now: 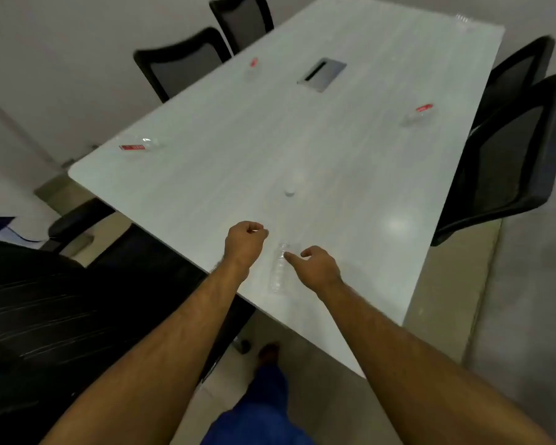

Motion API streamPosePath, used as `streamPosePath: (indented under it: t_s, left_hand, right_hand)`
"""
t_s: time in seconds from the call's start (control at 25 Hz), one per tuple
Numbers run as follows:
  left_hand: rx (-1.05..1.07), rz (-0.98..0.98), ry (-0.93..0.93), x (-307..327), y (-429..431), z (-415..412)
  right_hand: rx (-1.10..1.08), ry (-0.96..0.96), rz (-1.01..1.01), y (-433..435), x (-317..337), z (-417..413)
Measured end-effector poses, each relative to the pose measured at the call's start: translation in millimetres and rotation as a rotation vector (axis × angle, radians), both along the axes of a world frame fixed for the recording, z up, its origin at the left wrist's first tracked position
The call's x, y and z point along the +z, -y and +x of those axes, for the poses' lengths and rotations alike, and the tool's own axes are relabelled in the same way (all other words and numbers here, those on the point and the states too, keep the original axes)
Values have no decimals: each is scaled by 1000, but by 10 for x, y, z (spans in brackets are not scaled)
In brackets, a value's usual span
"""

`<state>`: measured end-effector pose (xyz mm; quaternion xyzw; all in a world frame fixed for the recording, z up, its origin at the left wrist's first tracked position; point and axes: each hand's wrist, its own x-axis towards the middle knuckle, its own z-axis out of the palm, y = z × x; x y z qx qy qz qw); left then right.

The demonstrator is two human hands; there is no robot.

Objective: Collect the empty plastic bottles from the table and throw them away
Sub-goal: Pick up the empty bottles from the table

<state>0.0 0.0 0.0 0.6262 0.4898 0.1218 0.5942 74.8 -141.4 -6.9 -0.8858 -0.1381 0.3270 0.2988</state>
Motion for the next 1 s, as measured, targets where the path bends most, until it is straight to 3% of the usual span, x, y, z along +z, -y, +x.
streamPosePath:
  t_s: [0.12,0.24,0.4,0.68,0.84,1.0]
  left_hand:
    - [-22,-17,-74,-226,-331,274]
    - [-81,-37,-144,-432,-667,587]
    - [-186,41,-209,-601,-945,1010]
    - [-570,500,-310,-787,-1082,1820]
    - [-824,727,-428,-922,-1009,2084]
    - [-706,569,-326,-831,-688,1903]
  right_hand:
    - [168,50,-231,-307,-252,12]
    - [117,-9,-298,-572,-422,99]
    - [-84,-15,-213,-727,-416,548]
    - [-345,-54,-99,-510,-473,1131]
    - [-381,-78,-51,-319,-498,1203]
    - [-358,-99,16,-114,-469,1127]
